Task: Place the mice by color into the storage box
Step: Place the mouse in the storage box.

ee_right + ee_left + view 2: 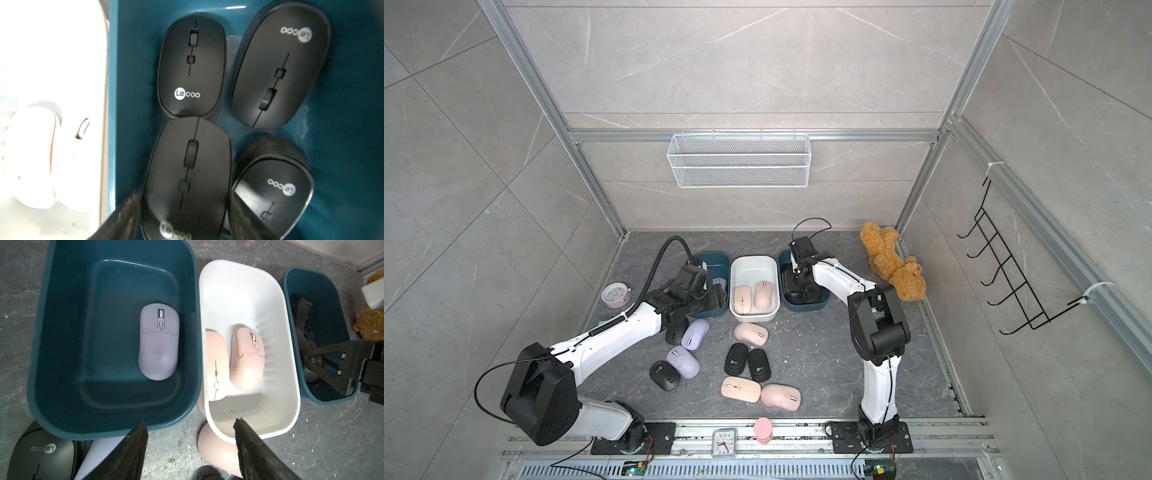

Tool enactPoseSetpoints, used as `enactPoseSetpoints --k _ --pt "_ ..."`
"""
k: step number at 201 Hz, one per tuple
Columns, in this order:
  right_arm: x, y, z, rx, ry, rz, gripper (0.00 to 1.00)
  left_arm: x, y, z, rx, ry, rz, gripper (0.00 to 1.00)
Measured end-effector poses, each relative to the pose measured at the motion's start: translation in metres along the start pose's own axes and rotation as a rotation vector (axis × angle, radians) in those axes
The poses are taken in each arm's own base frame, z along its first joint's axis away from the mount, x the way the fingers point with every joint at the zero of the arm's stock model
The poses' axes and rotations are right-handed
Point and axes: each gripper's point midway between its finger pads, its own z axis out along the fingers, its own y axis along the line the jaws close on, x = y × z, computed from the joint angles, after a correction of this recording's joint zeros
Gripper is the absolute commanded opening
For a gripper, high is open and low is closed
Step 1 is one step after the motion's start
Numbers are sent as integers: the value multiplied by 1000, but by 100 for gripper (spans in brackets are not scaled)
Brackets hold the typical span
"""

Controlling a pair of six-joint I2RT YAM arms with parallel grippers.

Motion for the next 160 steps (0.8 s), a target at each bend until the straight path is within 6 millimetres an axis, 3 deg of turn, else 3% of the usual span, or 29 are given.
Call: enactPoseSetpoints --k 22,51,86,115,160 --pt "-9 3 -19 -10 -43 2 68 -1 2 -2 -8 -4 3 69" --pt "-22 8 -64 -36 -149 9 68 -7 4 -14 -19 -35 5 69" --pt "-21 10 -103 -65 -238 31 68 -13 11 -34 -41 -69 14 69" --pt "1 9 -111 -85 -242 57 68 -6 20 -48 -56 -67 18 69" --pt "29 19 -112 -126 -224 71 68 27 50 -55 -126 -9 33 69"
